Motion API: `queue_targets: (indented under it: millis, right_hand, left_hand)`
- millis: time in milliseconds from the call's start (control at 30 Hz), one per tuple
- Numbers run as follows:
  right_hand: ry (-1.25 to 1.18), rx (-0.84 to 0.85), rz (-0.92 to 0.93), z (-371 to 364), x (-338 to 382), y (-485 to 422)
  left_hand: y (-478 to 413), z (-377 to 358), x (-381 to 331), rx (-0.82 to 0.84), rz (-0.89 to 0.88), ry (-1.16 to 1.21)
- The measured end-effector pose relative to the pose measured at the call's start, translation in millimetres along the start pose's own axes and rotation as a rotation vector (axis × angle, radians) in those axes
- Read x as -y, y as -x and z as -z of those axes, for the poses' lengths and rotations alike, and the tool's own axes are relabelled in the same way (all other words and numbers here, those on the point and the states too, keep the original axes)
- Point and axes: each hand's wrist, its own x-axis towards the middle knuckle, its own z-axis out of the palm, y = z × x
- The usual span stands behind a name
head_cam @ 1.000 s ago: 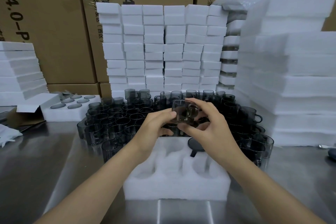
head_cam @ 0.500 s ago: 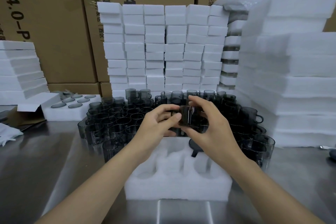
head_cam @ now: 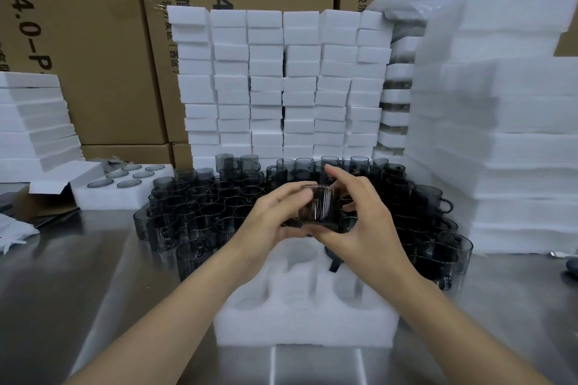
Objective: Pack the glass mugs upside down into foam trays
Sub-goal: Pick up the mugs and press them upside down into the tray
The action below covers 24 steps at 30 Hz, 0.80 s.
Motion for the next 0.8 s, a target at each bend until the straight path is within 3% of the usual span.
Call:
queue_targets:
  millis: [167, 367, 533, 700, 800]
  right_hand:
    - [0.042, -0.022, 0.056, 0, -2, -1]
    - [0.129, 0.007, 0.118, -4, -4, 1]
    - [0.06, 0.03, 0.025, -1, -3, 1]
    - [0.036, 0.041, 0.037, 0, 0, 1]
    - [0.049, 0.034, 0.03, 2, -1, 0]
  left_hand:
    - [-2, 2, 1, 0.031, 0.077, 0.171]
    - [-4, 1, 3, -0.024, 0.03, 0.064]
    - [-4, 8, -2, 0.031, 0.114, 0.299]
    - [-6, 8, 1, 0.005, 0.074, 0.31]
    - [-6, 10, 1, -0.04, 0.041, 0.177]
